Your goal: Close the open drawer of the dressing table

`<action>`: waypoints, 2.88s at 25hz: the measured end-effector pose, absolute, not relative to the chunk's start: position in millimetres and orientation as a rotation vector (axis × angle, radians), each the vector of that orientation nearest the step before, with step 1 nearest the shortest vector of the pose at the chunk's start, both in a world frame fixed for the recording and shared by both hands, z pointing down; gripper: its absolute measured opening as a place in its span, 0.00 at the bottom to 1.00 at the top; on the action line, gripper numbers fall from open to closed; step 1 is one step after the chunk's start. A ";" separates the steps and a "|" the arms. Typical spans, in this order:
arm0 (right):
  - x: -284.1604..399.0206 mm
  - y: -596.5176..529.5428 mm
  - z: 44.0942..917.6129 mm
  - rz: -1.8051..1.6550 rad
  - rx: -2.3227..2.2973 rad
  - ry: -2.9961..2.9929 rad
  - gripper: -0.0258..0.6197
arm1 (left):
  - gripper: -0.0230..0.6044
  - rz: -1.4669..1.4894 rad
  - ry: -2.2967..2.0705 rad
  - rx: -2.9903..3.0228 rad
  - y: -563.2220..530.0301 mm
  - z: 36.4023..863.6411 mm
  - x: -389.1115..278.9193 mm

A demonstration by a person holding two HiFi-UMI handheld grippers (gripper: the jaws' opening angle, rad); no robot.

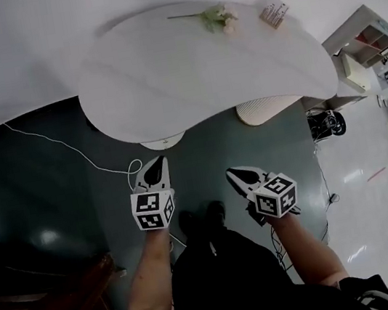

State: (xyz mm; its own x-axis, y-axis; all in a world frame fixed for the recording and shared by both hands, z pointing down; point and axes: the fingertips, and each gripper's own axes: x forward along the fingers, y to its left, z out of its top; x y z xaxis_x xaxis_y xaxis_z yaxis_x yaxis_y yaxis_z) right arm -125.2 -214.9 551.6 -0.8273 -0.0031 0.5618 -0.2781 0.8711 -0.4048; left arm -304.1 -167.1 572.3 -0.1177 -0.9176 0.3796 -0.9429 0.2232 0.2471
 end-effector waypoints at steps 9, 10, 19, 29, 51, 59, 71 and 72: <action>-119.9 -221.5 491.5 0.600 0.201 -2.552 0.05 | 0.05 0.191 -2.105 1.873 -169.4 471.0 -294.6; -117.0 -225.3 486.8 0.602 0.196 -2.565 0.05 | 0.05 0.190 -2.104 1.876 -172.8 465.5 -288.4; -12.9 -252.5 467.2 0.063 -0.018 -2.515 0.05 | 0.05 0.172 -2.131 1.809 -218.1 435.7 -204.9; 160.7 -343.4 447.5 0.147 0.087 -2.561 0.05 | 0.05 0.127 -2.151 1.834 -276.5 387.6 -61.3; 168.1 -412.9 326.3 0.191 0.547 -2.889 0.05 | 0.05 0.240 -2.116 2.115 -279.9 295.4 -58.2; 118.1 -383.2 288.0 0.127 0.436 -2.977 0.04 | 0.05 0.206 -2.130 2.107 -270.8 284.1 -85.9; 140.7 -386.3 304.9 0.164 0.477 -2.944 0.04 | 0.05 0.118 -2.090 2.061 -272.8 300.9 -79.0; 143.6 -386.7 305.2 0.165 0.481 -2.944 0.04 | 0.05 0.119 -2.087 2.067 -274.7 299.9 -75.6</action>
